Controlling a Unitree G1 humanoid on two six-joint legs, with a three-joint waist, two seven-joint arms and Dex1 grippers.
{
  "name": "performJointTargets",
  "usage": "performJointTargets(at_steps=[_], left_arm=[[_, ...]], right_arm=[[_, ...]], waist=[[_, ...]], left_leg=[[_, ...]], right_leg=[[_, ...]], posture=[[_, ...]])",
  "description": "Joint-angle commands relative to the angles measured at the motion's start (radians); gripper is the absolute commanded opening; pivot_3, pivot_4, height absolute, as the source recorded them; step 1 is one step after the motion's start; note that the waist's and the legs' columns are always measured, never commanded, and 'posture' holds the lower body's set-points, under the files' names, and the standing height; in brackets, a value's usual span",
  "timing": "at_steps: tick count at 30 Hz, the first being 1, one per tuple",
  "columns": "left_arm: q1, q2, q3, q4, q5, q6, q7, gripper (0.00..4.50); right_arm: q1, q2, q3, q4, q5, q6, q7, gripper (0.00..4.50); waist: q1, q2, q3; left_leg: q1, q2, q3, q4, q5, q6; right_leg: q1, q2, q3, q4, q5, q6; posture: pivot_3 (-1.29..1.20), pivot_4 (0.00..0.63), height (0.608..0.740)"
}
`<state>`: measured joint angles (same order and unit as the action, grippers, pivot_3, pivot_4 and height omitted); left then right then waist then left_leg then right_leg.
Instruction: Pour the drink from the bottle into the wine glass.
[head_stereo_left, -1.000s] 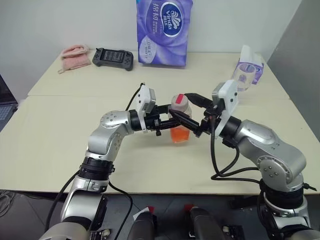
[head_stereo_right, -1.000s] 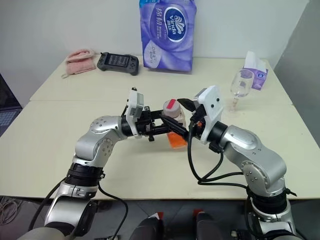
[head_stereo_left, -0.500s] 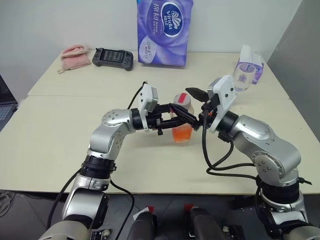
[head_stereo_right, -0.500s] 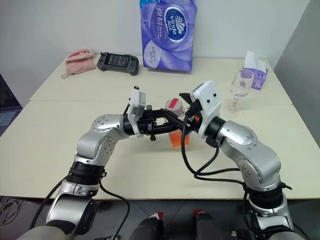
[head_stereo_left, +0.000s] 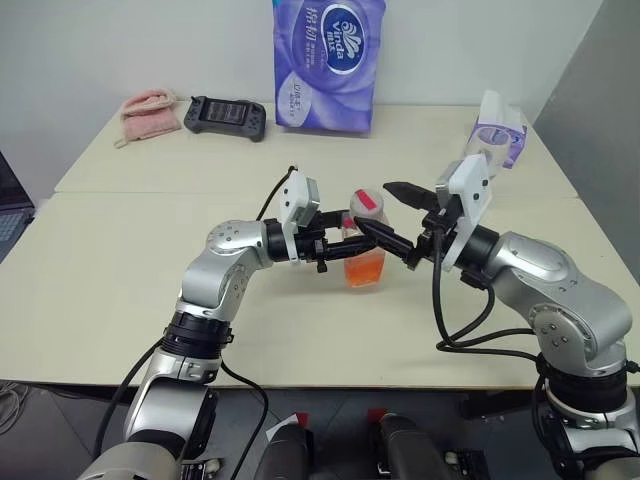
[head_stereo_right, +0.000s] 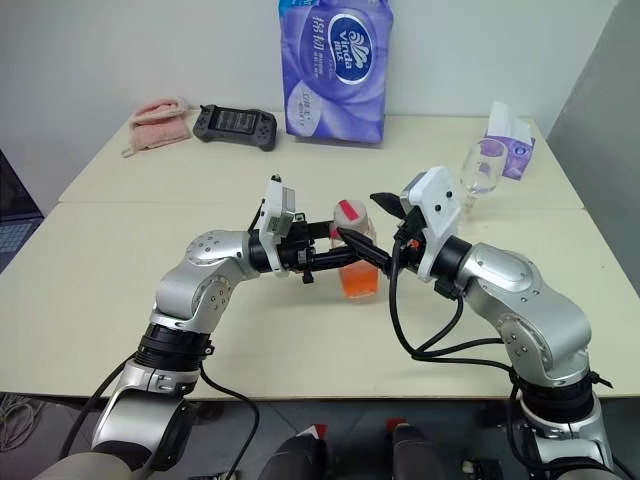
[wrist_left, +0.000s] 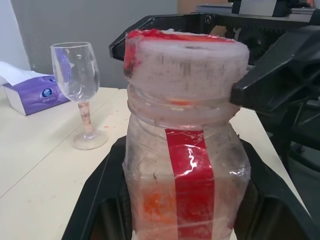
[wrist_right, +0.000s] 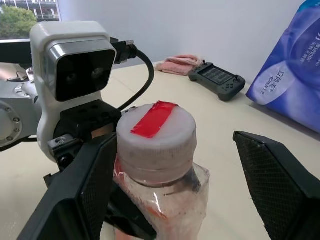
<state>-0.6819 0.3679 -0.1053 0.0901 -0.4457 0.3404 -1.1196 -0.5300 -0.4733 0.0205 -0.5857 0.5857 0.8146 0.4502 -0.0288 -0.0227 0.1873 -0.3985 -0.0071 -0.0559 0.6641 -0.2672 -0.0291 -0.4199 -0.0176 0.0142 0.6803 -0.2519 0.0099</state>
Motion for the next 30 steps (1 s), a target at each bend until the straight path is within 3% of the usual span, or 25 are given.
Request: performJointTargets(at_steps=[1, 13, 30], left_arm=[[-0.020, 0.006, 0.022, -0.023, -0.011, -0.028, -0.010, 2.07], [-0.018, 0.008, 0.022, -0.025, -0.009, -0.029, -0.009, 2.07], [-0.011, 0.009, 0.023, -0.039, -0.010, -0.022, -0.001, 2.07]], right_arm=[[0.008, -0.027, -0.067, -0.008, 0.005, -0.013, -0.003, 3.85], [0.035, -0.024, -0.087, -0.057, 0.135, 0.011, 0.029, 3.85], [-0.049, 0.059, 0.011, 0.029, 0.072, -0.044, 0.016, 3.85]], waist=[[0.000, 0.000, 0.000], [0.000, 0.000, 0.000], [0.000, 0.000, 0.000]], left_leg=[[0.000, 0.000, 0.000, 0.000, 0.000, 0.000], [0.000, 0.000, 0.000, 0.000, 0.000, 0.000], [0.000, 0.000, 0.000, 0.000, 0.000, 0.000]], right_leg=[[0.000, 0.000, 0.000, 0.000, 0.000, 0.000], [0.000, 0.000, 0.000, 0.000, 0.000, 0.000], [0.000, 0.000, 0.000, 0.000, 0.000, 0.000]], posture=[[0.00, 0.150, 0.740], [0.00, 0.150, 0.740], [0.00, 0.150, 0.740]])
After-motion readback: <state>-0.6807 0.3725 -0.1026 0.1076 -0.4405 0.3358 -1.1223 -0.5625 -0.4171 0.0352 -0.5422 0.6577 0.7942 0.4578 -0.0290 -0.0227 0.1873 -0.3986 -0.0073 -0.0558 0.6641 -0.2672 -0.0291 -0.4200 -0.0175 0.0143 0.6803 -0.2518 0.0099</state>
